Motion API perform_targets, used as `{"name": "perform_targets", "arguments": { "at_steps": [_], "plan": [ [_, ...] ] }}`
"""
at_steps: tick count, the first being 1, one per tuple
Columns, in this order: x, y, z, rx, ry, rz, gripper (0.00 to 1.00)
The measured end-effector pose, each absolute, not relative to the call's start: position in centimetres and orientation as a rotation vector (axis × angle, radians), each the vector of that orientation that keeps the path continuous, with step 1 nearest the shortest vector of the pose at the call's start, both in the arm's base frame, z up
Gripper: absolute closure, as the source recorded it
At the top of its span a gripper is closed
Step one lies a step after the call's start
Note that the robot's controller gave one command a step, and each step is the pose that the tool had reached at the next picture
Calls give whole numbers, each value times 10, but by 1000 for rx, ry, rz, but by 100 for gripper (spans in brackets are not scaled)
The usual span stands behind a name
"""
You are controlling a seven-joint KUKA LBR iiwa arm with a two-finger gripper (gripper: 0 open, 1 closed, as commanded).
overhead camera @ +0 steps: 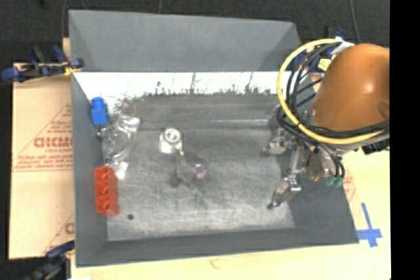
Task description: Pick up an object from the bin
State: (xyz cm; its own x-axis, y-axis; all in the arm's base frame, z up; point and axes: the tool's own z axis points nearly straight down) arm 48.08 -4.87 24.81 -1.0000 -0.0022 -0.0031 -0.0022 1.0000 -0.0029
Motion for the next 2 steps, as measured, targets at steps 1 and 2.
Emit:
{"name": "perform_targets", "arguments": {
  "at_steps": [1,2],
  "plan": [
    [532,12,93,259,3135,4,0],
    [614,48,77,160,3146,-3,0]
  ]
}}
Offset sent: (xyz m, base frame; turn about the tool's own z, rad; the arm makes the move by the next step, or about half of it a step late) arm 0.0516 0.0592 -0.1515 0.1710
